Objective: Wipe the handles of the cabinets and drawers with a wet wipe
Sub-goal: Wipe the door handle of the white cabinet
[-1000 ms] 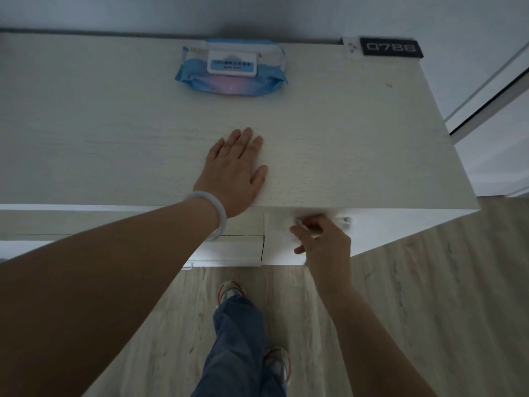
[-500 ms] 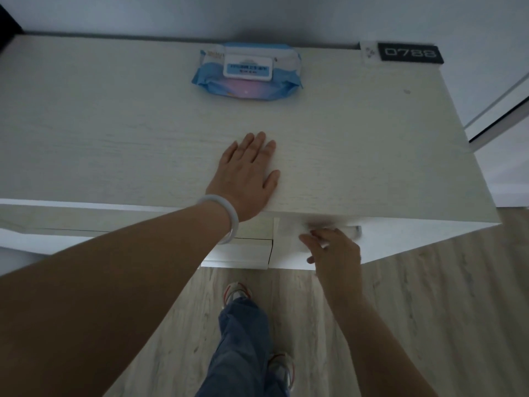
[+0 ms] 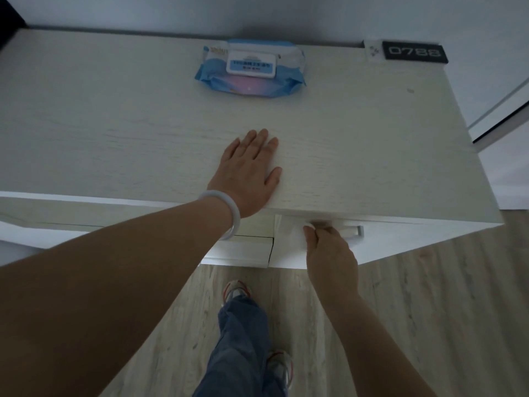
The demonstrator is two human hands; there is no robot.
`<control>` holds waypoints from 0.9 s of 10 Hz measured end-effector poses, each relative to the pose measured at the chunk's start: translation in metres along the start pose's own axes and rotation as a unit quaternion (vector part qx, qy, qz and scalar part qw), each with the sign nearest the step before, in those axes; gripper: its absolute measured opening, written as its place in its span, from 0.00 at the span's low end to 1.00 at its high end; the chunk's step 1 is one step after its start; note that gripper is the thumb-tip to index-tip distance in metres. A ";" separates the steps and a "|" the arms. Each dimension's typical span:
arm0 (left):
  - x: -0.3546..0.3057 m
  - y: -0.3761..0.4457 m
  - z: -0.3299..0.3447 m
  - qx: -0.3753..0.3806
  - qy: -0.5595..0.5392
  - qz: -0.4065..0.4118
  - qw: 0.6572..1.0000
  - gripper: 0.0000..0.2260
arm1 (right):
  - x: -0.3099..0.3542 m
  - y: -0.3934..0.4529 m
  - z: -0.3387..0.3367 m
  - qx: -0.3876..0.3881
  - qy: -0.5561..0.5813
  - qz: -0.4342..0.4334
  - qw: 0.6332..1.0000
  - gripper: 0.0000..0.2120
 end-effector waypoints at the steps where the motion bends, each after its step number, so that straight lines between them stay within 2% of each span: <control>1: -0.001 0.001 0.000 0.004 -0.003 0.001 1.000 0.29 | 0.009 0.008 0.014 0.040 0.012 0.047 0.998 0.16; 3: -0.001 0.001 -0.002 -0.003 0.001 0.000 1.000 0.33 | -0.016 0.011 -0.002 0.033 0.055 0.049 0.997 0.20; 4: -0.002 0.001 -0.003 -0.004 -0.004 0.000 1.000 0.32 | -0.029 0.016 -0.016 -0.005 -0.015 0.045 0.999 0.21; 5: -0.001 0.001 -0.002 -0.003 -0.003 -0.001 1.000 0.29 | -0.007 0.012 0.008 0.033 0.002 0.032 0.999 0.23; 6: -0.002 0.000 -0.002 -0.005 -0.004 0.003 1.000 0.28 | 0.010 0.003 0.014 0.004 0.019 -0.002 1.000 0.23; 7: -0.002 0.001 -0.001 -0.003 -0.004 0.004 1.000 0.27 | 0.001 0.002 0.001 -0.012 -0.067 -0.060 0.996 0.23; 8: -0.001 0.001 -0.001 -0.004 -0.006 0.004 1.000 0.27 | 0.000 0.002 0.006 -0.007 -0.067 -0.044 0.997 0.23; 9: -0.001 0.000 -0.001 -0.003 -0.007 0.006 1.000 0.27 | 0.010 0.001 0.018 -0.017 -0.004 0.011 1.000 0.20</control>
Point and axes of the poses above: each hand's wrist, its own y-axis towards the middle knuckle, its own z-axis out of the palm, x = y × z, the point moved 9 cm from there along y, towards the middle knuckle, and after that the axes turned 6 degrees about z, right-handed, at the moved point
